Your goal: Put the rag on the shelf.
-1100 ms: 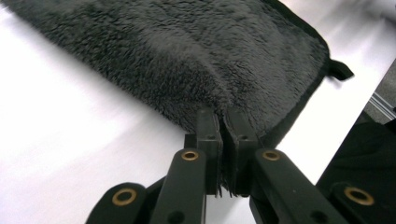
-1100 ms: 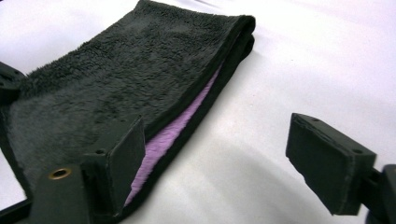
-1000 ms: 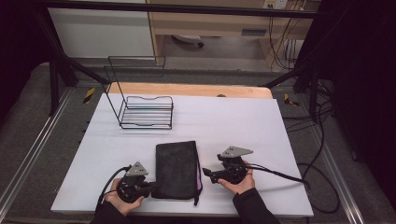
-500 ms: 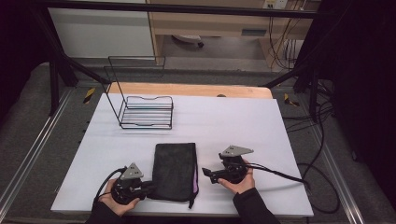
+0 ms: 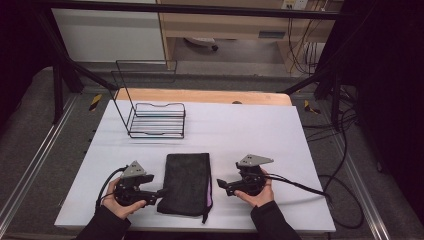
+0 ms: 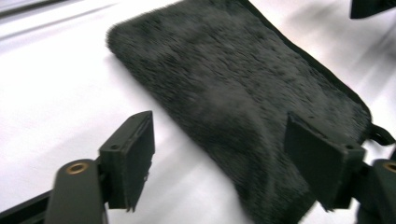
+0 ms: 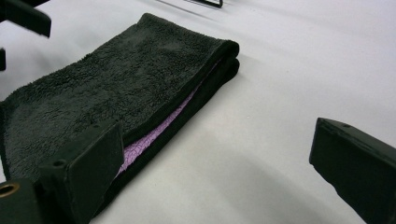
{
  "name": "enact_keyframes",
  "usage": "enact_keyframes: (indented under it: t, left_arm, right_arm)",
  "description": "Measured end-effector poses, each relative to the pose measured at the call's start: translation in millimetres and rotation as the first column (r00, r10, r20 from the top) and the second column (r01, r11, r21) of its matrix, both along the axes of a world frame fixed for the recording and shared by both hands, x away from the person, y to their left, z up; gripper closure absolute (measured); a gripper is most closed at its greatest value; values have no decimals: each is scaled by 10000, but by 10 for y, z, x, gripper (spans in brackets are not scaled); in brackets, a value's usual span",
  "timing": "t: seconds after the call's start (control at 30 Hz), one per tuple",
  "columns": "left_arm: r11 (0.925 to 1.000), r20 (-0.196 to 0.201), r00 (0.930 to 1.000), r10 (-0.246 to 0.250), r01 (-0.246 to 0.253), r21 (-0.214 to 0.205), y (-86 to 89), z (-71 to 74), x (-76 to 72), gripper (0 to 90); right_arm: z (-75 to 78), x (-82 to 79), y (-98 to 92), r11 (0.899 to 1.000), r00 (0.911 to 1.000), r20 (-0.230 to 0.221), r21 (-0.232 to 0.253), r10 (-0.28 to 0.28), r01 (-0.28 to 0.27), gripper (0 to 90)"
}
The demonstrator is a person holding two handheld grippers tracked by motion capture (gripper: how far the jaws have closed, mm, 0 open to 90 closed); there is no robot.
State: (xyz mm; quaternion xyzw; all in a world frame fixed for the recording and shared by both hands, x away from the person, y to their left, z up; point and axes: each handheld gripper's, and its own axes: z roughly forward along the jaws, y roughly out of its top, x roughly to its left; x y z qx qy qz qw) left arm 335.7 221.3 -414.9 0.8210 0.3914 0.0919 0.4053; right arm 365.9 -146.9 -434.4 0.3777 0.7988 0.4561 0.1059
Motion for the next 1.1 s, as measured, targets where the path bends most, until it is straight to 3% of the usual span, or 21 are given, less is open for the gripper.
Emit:
enact_keyframes:
  t: [0.17,0.6,0.73,0.93,1.1]
  left_arm:
    - [9996,108,9996,270,-270,20,33,40,143,138]
    - [9976,383,9975,589,-603,355,-92,105,507,109]
    - [9978,112,9984,553,-557,360,-147,90,640,128]
    - [9939,-10,9956,939,-937,588,-209,-12,799,161]
    - [9897,-65,9922,1243,-1235,723,-208,-114,888,259]
  right_arm:
    - [4,3,-4,10000,10000,55,-23,20,-19,30]
    - [1,-2,-6,9999,10000,56,-151,-3,3,25]
    - [-5,2,-1,9998,10000,22,-173,10,-9,26]
    - [-25,5,7,9996,10000,-20,-280,45,-45,27]
    - [-35,8,11,9994,9999,-77,-328,80,-82,28]
